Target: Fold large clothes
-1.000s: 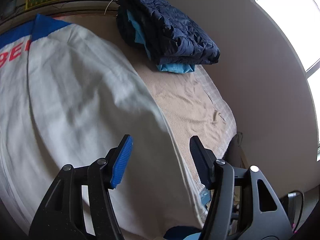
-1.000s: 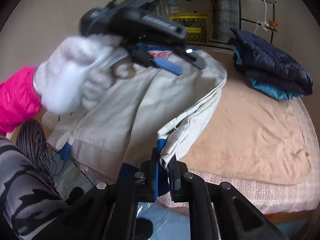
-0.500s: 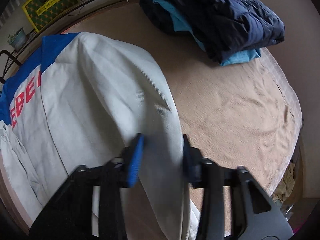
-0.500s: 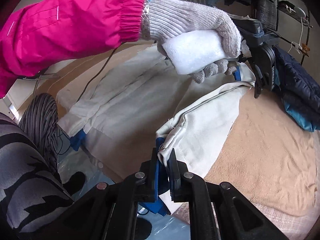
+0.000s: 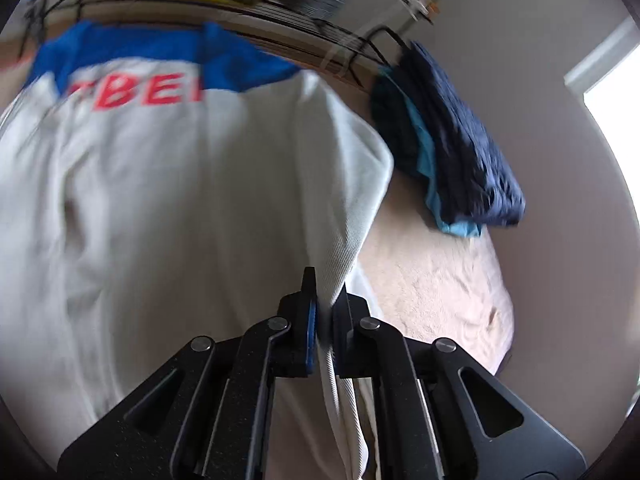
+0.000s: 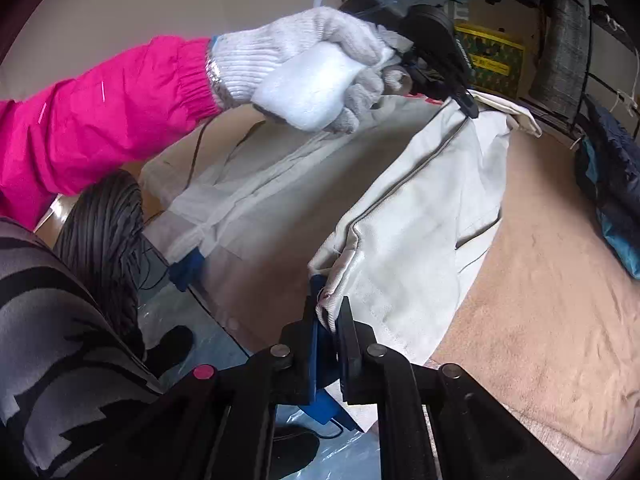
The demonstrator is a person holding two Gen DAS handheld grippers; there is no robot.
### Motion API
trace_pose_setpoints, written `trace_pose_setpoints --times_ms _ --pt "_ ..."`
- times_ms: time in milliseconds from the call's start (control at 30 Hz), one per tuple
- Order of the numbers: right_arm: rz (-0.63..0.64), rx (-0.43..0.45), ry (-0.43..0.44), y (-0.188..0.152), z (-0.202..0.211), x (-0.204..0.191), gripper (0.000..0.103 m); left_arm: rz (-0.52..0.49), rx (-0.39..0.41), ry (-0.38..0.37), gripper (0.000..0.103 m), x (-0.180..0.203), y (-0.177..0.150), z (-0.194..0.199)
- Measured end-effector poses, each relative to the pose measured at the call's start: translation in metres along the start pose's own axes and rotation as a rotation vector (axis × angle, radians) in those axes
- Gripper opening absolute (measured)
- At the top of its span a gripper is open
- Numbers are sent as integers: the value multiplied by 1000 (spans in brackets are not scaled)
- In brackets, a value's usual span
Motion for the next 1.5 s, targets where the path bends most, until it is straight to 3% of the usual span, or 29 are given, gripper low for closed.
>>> trace_pose_setpoints --times_ms 133,233,367,500,600,767,833,933,1000,1067,1133,1233,1300,1500 --pt "-8 -51 66 18 -14 -3 6 181 24 27 3 -70 -11 24" --pt "31 -113 78 25 -30 -13 6 206 21 33 3 -94 -17 38" --pt "42 -137 80 24 -36 -17 6 109 46 10 3 -78 -18 61" --pt "-84 -86 125 24 -18 7 6 52 65 -52 3 -57 -33 83" --pt "-152 -85 146 25 -12 18 6 65 49 -139 3 -47 -65 107" --pt "-135 -160 174 28 -28 11 7 80 37 -194 3 -35 -127 139" --pt "-138 -195 203 25 -37 6 14 113 63 -196 3 -40 -145 149" --pt "-160 -241 274 19 -40 -3 28 202 40 -227 4 -54 -171 151" --pt "-137 -233 293 21 -30 -6 38 235 7 -256 10 -56 -184 147" --pt "-155 -209 292 27 -20 0 38 263 -21 -286 35 -53 -196 144" --pt "-199 -162 252 33 -7 20 38 231 -6 -276 43 -46 -204 148" --pt "-289 -82 195 44 8 57 39 179 -3 -244 49 -38 -210 148" --pt "-339 -26 175 52 14 74 39 197 -7 -250 57 -37 -209 144" --pt "-404 67 112 65 19 101 39 131 -31 -206 58 -22 -186 124"
Point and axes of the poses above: each gripper's, at about its wrist camera, not at the fingertips, and z roughly against the way its jaws point, x to its right, y to its top, the point moved 4 cm from there along -z, roughly the way its jaws point, and after that the axes turned 11 degrees about x, right-handed, at the moved point
